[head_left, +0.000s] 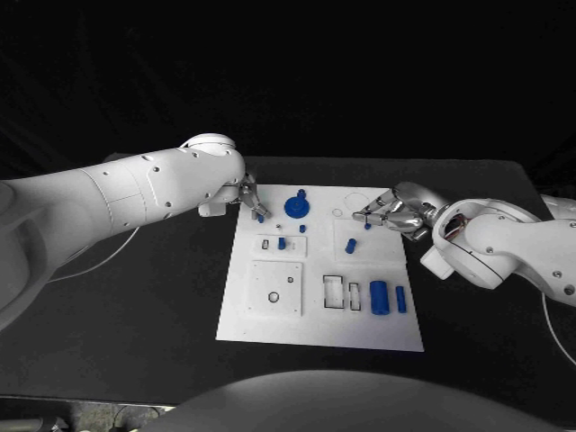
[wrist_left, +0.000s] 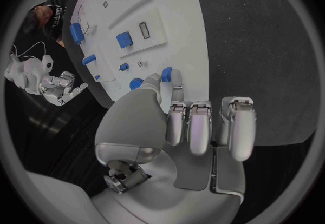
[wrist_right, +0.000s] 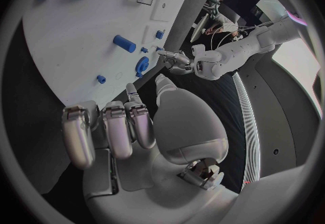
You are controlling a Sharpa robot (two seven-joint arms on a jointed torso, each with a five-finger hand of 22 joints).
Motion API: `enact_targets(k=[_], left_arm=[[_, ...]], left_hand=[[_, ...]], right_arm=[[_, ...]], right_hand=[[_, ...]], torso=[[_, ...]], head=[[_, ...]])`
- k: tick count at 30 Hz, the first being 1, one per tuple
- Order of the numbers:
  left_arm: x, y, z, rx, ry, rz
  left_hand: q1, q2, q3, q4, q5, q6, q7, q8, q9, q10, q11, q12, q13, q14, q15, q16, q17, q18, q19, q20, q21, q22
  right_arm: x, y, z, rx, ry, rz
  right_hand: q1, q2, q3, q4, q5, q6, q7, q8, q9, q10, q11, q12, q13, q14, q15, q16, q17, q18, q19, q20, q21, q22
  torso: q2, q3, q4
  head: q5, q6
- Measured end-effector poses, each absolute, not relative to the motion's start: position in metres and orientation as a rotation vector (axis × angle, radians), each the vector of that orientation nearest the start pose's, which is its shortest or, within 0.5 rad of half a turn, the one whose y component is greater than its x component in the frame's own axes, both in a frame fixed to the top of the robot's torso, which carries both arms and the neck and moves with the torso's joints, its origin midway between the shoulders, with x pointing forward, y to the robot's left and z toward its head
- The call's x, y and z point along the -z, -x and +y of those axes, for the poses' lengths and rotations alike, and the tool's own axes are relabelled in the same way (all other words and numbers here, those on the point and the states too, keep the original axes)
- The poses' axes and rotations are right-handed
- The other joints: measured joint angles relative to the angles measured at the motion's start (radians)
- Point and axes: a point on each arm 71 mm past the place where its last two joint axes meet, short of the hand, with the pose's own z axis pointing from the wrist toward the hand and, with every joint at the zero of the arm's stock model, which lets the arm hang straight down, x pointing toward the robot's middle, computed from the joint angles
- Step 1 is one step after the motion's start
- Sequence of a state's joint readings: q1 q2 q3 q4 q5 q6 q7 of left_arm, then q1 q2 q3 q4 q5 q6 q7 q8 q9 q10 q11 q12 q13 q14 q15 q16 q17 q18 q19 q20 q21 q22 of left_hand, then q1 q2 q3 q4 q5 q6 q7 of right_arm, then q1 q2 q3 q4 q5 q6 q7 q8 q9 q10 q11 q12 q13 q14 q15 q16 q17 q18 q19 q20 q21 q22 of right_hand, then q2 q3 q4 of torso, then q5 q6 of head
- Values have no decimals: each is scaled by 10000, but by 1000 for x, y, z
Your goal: Assemble the parts on the task board
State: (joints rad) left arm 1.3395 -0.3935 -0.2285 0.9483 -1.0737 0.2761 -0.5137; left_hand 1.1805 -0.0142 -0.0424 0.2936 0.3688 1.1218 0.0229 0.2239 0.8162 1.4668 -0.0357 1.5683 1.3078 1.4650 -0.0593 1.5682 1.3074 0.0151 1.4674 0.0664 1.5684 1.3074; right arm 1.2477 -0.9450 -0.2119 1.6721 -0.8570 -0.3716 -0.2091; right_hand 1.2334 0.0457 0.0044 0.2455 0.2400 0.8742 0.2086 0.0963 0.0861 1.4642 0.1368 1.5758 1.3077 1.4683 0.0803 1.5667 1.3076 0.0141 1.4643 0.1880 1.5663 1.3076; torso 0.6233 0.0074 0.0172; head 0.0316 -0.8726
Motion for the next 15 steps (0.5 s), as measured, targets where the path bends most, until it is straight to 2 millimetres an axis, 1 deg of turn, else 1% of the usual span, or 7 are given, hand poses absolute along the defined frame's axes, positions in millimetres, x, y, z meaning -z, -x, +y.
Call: enact_targets(k=[2, 3, 5, 8, 10, 12, 15], left_arm=[[234, -566, 160, 1114, 490, 23799], [234, -566, 160, 1115, 485, 23807], [234, -566, 159, 1124, 472, 23826], [235, -566, 158, 1144, 451, 23850], [235, -566, 158, 1153, 441, 23862], [235, -566, 158, 1163, 437, 23870], [235, -566, 158, 1184, 437, 23874]], left_hand=[[146, 6, 48, -14, 141, 0, 0, -20, -23, 0, 0, 0, 0, 0, 0, 0, 0, -1, 0, 0, 0, 0], [244, 24, 87, -1, 282, 0, 0, -59, -39, 0, 0, 0, 0, 0, 0, 0, 0, 0, 0, 0, 0, 0], [442, 41, 157, -15, 617, 0, 0, -77, -68, 0, 0, 0, 0, 0, 0, 0, 0, -1, 0, 0, 0, 0], [856, 35, 365, -14, 1224, 37, -36, -129, -95, 0, 0, 0, -1, 0, 0, 0, 0, 0, 0, 0, 0, 0], [1114, 3, 505, -22, 1531, 36, -36, -176, -107, 0, 0, 0, -1, 0, 0, 0, 0, -1, 0, 0, 0, 0], [1296, -54, 624, -19, 1738, 36, -35, -193, -113, 0, 0, 0, -1, 0, 0, 0, 0, -1, 0, 0, 0, 0], [1522, -76, 823, -18, 1885, 55, -52, -198, -121, 0, 0, 0, -2, 0, 0, 0, 0, -1, 0, 0, 0, 0]], right_arm=[[227, -441, -224, -7660, -4792, 19692], [227, -441, -224, -7658, -4793, 19691], [227, -441, -224, -7654, -4796, 19690], [227, -441, -224, -7649, -4799, 19689], [227, -441, -224, -7648, -4799, 19689], [227, -441, -224, -7648, -4799, 19689], [227, -441, -224, -7646, -4799, 19688]], right_hand=[[0, 0, 0, 0, 0, 0, 0, 0, 0, 0, 0, 0, 0, 0, 0, 0, 0, 0, 0, 0, 0, 0], [0, 0, 0, 0, 0, 0, 0, 0, 0, 0, 0, 0, 0, 0, 0, 0, 0, -1, 0, 0, 0, 0], [0, 0, 0, 0, 0, 0, 0, 0, 0, 0, 0, 0, 0, 0, 0, 0, 0, -1, 0, 0, 0, 0], [0, 0, 0, 0, 0, 0, 0, 0, 0, 0, 0, 0, 0, 0, 0, 0, 0, -1, 0, 0, 0, -1], [0, 0, 0, 0, 0, 0, 0, 0, 0, 0, 0, 0, 0, 0, 0, 0, -1, -1, 0, 0, 0, -1], [0, 0, 0, 0, 0, 0, 0, 0, 0, 0, 0, 0, 0, 0, 0, 0, -1, -1, 0, 0, 0, -1], [0, 0, 0, 0, 0, 0, 0, 0, 0, 0, 0, 0, 0, 0, 0, 0, -1, 0, 0, 0, 0, -2]], torso=[[1, 0, 0], [1, 0, 0], [1, -1, 0], [1, -4, 3], [1, -5, 6], [1, -4, 7], [0, -4, 10]], head=[[-9, 0], [-14, 0], [-18, -1], [-24, -1], [-28, -1], [-28, -1], [-29, -1]])
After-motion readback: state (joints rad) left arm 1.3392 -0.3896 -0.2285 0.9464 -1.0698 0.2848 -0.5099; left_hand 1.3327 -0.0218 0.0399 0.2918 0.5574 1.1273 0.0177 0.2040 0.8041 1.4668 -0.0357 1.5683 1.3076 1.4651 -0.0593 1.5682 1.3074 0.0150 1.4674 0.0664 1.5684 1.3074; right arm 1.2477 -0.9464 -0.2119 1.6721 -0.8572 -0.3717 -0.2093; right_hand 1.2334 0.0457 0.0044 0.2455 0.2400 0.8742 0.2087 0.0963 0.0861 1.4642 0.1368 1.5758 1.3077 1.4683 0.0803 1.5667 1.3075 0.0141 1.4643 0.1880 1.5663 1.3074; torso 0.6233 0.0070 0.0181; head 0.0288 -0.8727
